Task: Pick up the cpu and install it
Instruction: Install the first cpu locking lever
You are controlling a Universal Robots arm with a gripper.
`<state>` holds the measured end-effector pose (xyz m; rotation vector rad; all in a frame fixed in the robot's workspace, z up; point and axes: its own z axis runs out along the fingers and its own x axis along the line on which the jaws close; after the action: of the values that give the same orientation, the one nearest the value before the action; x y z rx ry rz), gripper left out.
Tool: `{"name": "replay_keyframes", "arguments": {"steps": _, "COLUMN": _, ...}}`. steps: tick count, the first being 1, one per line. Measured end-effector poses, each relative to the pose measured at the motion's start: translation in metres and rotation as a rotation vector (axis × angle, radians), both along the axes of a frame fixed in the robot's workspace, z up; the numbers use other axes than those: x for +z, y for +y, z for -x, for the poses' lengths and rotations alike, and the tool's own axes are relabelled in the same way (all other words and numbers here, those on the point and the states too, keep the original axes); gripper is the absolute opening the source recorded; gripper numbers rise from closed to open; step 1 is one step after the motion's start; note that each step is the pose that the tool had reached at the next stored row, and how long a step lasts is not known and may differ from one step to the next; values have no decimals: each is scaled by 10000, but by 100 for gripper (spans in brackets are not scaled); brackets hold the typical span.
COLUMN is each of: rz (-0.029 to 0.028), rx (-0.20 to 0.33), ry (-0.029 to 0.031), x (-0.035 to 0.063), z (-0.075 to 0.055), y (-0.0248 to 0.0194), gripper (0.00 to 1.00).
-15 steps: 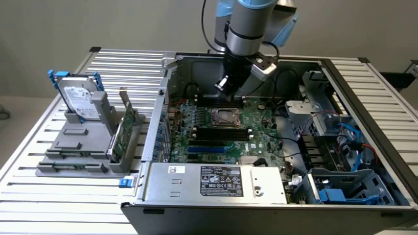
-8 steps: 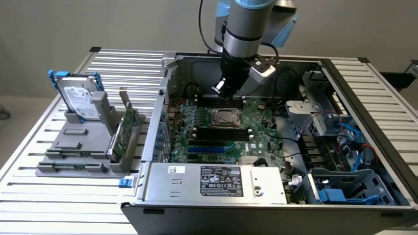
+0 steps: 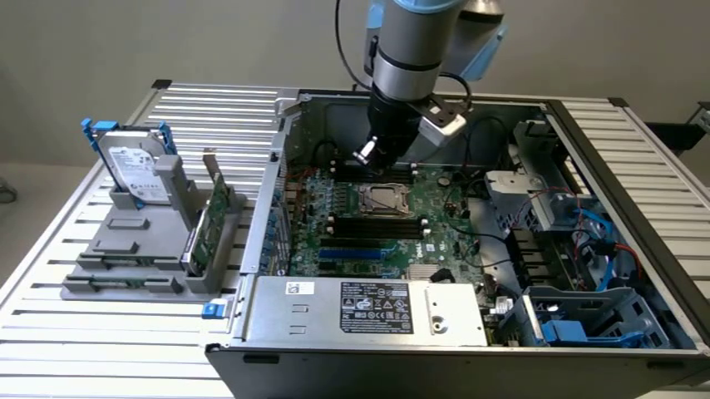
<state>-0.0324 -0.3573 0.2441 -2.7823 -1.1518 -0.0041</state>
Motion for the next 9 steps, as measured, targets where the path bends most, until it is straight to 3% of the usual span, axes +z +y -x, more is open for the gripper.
{"name": "replay_keyframes", "arguments": {"steps": 5, "rz": 0, "rx": 1, "ry": 27, "x": 172, "z": 0, "y": -211, "gripper": 11}}
{"name": "replay_keyframes", "arguments": {"steps": 9, "rz": 0, "rx": 1, "ry": 80, "x": 189, "z": 1, "y": -361, "gripper": 11}}
